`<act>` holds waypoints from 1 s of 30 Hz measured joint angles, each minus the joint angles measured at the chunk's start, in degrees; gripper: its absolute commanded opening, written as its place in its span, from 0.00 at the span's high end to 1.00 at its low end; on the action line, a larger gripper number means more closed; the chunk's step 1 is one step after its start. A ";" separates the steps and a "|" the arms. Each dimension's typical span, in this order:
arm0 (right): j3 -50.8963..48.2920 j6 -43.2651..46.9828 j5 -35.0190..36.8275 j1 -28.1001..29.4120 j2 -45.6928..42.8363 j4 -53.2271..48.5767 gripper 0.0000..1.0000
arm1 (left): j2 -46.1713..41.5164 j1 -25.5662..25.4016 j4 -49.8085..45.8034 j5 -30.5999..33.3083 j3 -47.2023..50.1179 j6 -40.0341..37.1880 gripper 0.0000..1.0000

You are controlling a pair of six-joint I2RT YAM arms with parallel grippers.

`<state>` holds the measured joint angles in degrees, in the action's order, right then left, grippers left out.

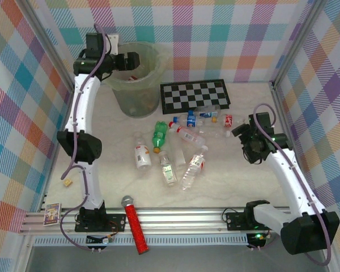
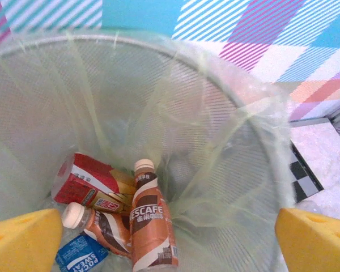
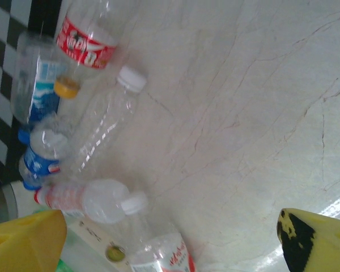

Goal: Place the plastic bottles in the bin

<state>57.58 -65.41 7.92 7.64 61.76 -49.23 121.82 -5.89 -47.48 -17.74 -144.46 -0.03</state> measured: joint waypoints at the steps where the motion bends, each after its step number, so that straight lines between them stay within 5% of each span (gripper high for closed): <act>1: 0.26 -0.57 -0.17 -1.11 0.61 0.28 0.04 | -0.85 -0.04 0.09 -0.11 0.15 -0.15 0.00; 10: 0.55 -7.39 -5.11 -10.73 11.21 7.39 0.04 | -11.08 -2.73 1.14 0.92 7.76 -2.45 0.00; 21: 12.59 -10.25 -9.31 -13.31 31.58 13.49 0.02 | -44.24 -11.39 12.70 6.32 55.95 1.27 0.00; 30: 23.65 -10.03 -12.17 -13.31 46.29 15.72 0.01 | -55.45 -15.45 18.36 7.32 79.41 9.73 0.00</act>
<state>81.23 -75.44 -4.25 -5.67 108.05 -33.52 66.37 -21.34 -29.12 -10.41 -65.06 9.69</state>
